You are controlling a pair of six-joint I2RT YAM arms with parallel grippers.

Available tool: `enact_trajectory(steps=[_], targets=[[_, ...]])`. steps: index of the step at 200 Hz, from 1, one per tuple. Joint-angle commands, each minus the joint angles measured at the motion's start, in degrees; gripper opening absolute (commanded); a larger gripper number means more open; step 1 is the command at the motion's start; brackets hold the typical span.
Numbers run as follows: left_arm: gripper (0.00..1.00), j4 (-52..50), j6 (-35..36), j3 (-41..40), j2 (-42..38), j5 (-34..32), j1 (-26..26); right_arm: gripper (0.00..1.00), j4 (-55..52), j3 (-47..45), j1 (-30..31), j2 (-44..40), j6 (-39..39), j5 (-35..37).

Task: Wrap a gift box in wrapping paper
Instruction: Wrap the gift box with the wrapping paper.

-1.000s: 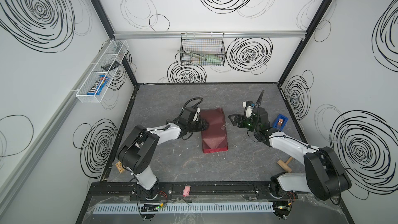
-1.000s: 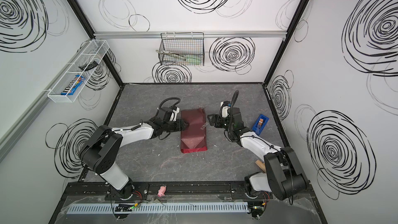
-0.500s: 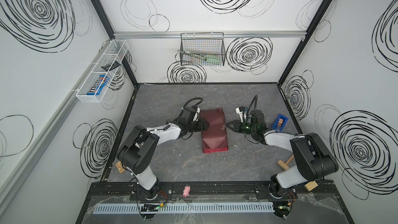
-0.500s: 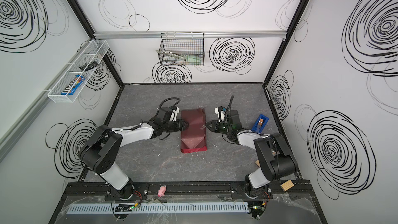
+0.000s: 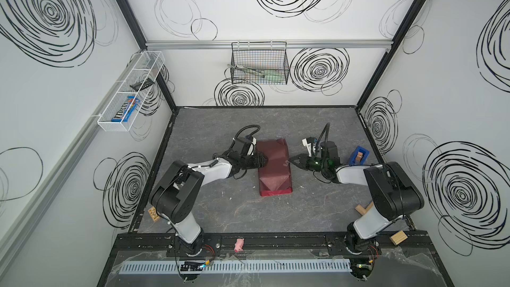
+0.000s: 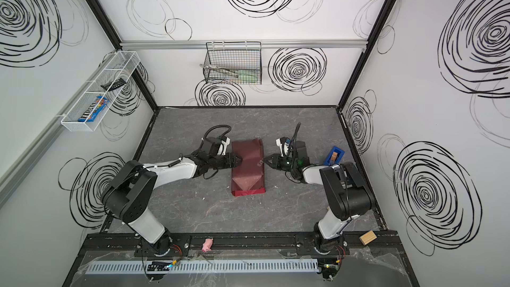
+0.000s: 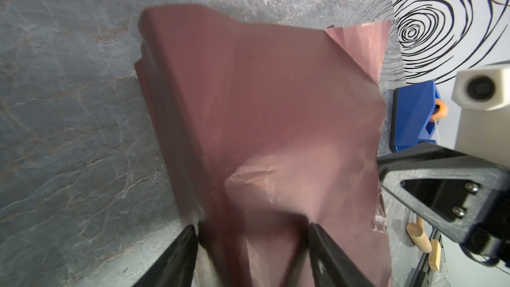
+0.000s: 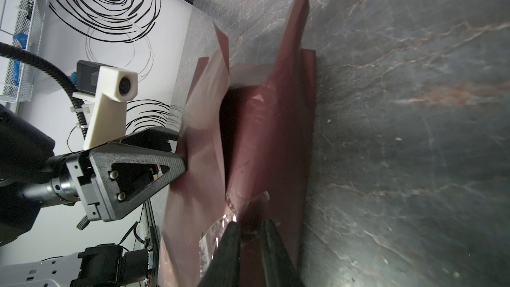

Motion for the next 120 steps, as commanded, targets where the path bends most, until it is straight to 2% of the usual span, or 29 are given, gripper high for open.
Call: enact_trajectory(steps=[1,120], targets=[[0.67,-6.21,1.38,-1.31,1.62,-4.44,-0.24,0.21,2.19,1.61,-0.25,1.25,0.30,-1.25],[0.67,-6.43,1.56,-1.40,1.43,-4.71,-0.23,0.20,1.74,4.86,-0.88,6.93,0.18,0.15]])
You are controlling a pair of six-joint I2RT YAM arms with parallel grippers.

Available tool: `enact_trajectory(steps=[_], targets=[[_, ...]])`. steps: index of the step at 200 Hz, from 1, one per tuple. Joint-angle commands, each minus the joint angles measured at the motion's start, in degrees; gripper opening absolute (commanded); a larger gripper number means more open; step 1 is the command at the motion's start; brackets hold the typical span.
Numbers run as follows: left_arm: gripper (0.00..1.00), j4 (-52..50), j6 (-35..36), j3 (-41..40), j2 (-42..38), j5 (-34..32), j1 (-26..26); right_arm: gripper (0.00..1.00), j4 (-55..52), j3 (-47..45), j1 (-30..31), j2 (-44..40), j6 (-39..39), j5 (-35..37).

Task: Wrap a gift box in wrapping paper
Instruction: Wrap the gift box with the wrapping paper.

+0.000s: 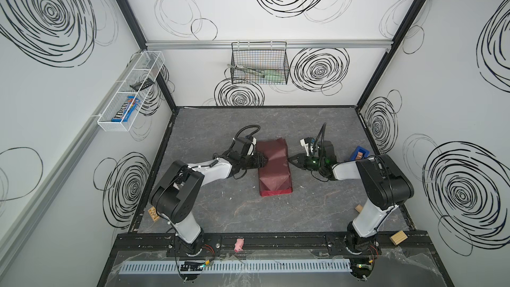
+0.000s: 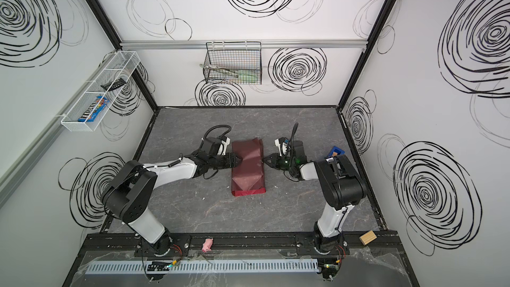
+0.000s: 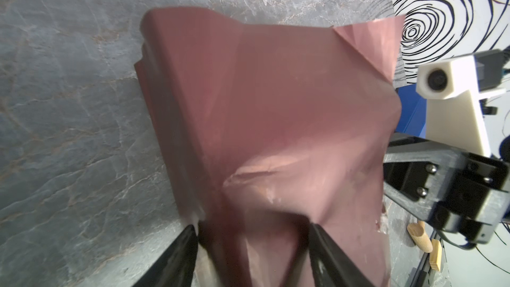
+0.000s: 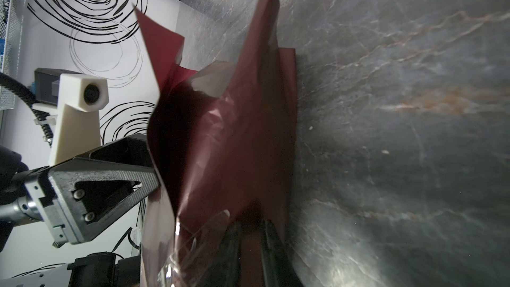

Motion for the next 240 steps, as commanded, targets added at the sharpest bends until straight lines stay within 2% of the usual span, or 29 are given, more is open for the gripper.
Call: enact_trajectory(steps=[1,37,69,112,172,206,240], targets=[[0.67,-6.41,1.36,-1.40,1.45,-4.56,-0.11,0.20,0.25,2.04,-0.52,0.75,-0.11,-0.02],[0.67,-6.57,1.36,-1.40,1.36,-4.55,-0.11,0.20,-2.26,3.08,-0.77,0.09,-1.44,0.30],[0.67,-6.34,1.36,-1.49,1.18,-4.53,-0.23,0.21,-7.95,1.89,-1.92,-6.20,-4.89,2.97],[0.67,-6.09,1.19,-1.49,1.31,-4.46,-0.32,0.22,-12.39,1.28,0.14,-11.54,-7.75,1.40],[0.66,-6.07,1.19,-1.40,1.32,-4.45,-0.38,0.22,-11.30,2.95,7.69,-9.58,-6.93,2.82],[0.67,-6.38,1.28,-1.31,0.92,-4.39,-0.36,0.21,-10.63,2.69,7.54,-6.73,-6.01,4.30],[0.67,-6.43,1.25,-1.31,0.70,-4.36,-0.36,0.22,-11.83,2.52,4.96,-9.56,-5.80,2.40]])
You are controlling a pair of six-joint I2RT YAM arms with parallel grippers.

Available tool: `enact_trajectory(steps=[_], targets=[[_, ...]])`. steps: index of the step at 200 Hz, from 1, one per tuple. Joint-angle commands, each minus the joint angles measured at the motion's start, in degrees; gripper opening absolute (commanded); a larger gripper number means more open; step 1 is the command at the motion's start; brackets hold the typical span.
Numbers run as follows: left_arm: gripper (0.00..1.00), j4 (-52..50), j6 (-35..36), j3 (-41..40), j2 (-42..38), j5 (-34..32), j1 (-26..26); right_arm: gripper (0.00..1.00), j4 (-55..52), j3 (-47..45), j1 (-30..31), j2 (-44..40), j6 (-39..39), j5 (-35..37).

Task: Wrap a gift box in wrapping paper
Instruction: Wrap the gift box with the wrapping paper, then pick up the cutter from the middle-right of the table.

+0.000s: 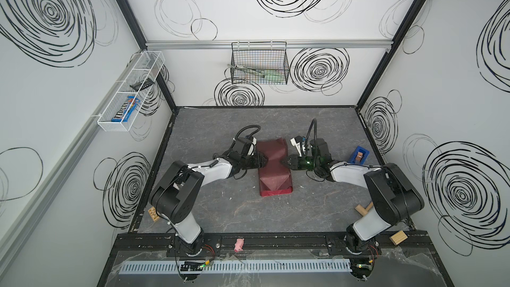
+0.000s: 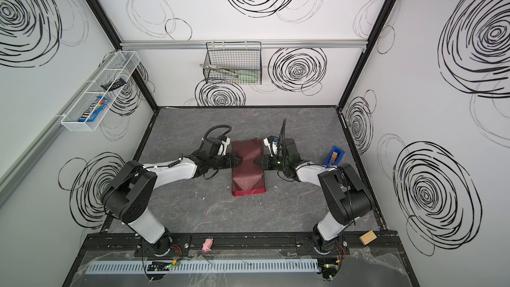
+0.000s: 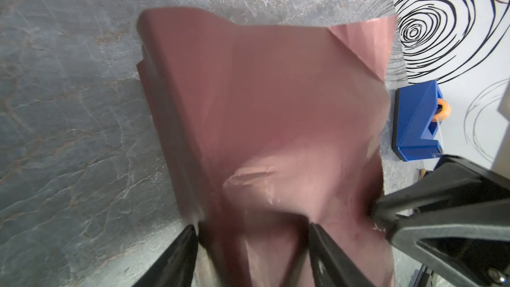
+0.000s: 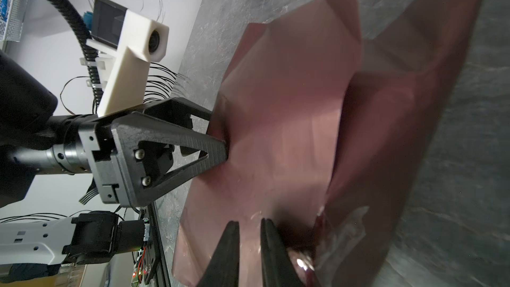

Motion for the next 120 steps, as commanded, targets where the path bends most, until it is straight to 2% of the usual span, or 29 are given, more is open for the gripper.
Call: enact_trajectory(steps=[1,13,34,46,53,61,82,100,120], targets=[[0.67,-6.33,1.24,-1.31,0.90,-3.85,-0.21,0.23,-2.10,0.31,-2.40,-1.60,0.41,0.10],[0.67,-6.46,1.25,-1.31,0.66,-3.94,-0.21,0.29,-3.86,0.00,-4.30,-5.65,1.01,0.13],[0.67,-6.39,1.25,-1.40,0.22,-4.29,-0.20,0.52,-14.95,2.11,-9.34,-14.83,1.58,5.91],[0.67,-6.24,1.08,-1.33,0.30,-4.01,-0.19,0.70,-22.43,4.07,-12.45,-18.62,2.14,12.27],[0.67,-6.07,0.96,-1.31,0.39,-3.78,-0.23,0.78,-25.83,4.91,-14.38,-20.41,1.59,15.72],[0.67,-5.89,0.90,-1.43,0.47,-3.51,-0.25,1.00,-28.86,5.59,-16.40,-22.18,1.65,21.19],[0.67,-5.53,0.73,-1.53,0.30,-3.24,-0.30,0.97,-38.42,9.95,-20.45,-24.48,2.84,33.85],[0.67,-5.44,0.64,-1.66,-0.04,-3.03,-0.30,0.97,-45.60,14.13,-21.16,-24.45,6.55,47.92],[0.67,-5.46,0.55,-1.63,-0.32,-2.77,-0.30,0.97,-51.63,18.37,-21.34,-22.02,9.24,56.49]])
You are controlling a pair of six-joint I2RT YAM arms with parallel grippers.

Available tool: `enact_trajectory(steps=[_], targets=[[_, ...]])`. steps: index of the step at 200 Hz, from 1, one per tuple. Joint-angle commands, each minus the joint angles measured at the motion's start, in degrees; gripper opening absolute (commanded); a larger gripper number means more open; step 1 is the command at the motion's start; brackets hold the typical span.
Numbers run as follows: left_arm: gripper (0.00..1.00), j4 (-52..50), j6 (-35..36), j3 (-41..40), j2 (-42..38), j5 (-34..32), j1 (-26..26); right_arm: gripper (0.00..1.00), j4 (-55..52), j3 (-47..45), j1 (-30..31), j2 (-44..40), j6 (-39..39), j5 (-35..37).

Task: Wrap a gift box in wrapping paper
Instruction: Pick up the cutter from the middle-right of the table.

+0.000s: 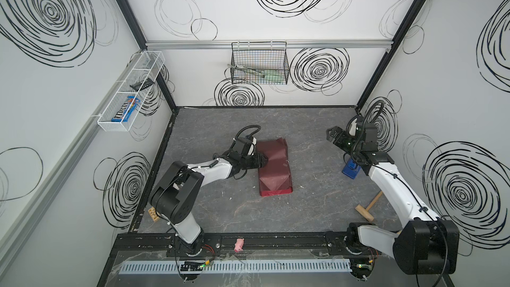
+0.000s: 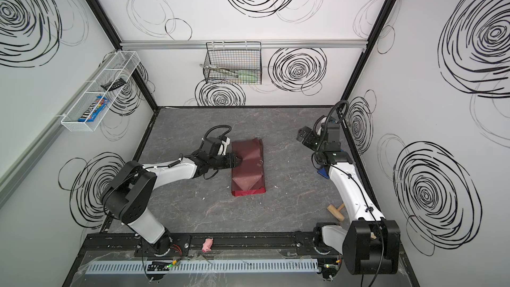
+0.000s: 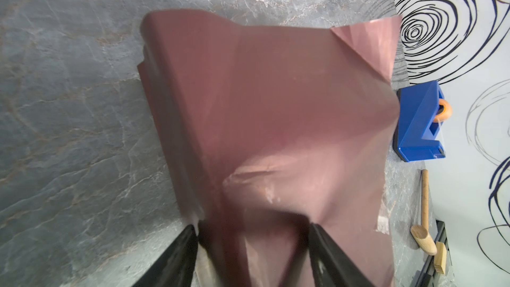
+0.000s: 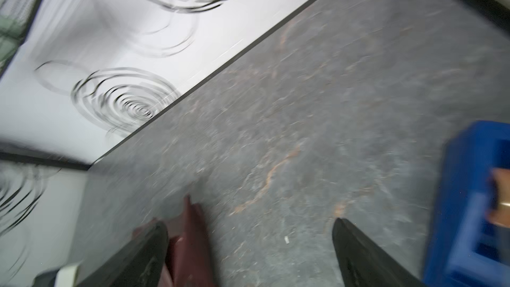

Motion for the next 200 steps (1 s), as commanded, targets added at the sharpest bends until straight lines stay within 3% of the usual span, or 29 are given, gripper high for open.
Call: enact_trajectory(steps=[1,37,94,164,200], targets=[[0.67,-5.26,0.57,-1.60,-0.10,-2.39,-0.08,0.97,-14.49,4.58,-0.08,2.21,4.69,18.79],[0.67,-5.17,0.57,-1.75,-0.62,-2.49,-0.34,0.97,-23.24,10.59,-1.59,12.05,9.75,27.30],[0.67,-6.03,1.01,-1.58,-1.02,-3.06,-0.74,0.97,-25.36,14.12,-5.78,25.44,10.18,25.14],[0.67,-6.07,1.19,-1.49,0.10,-3.54,-1.21,0.97,-24.41,11.84,-7.28,23.95,11.06,28.33],[0.67,-6.32,1.28,-1.39,0.21,-3.64,-1.28,0.97,-22.62,12.00,-10.98,25.98,8.59,25.01]])
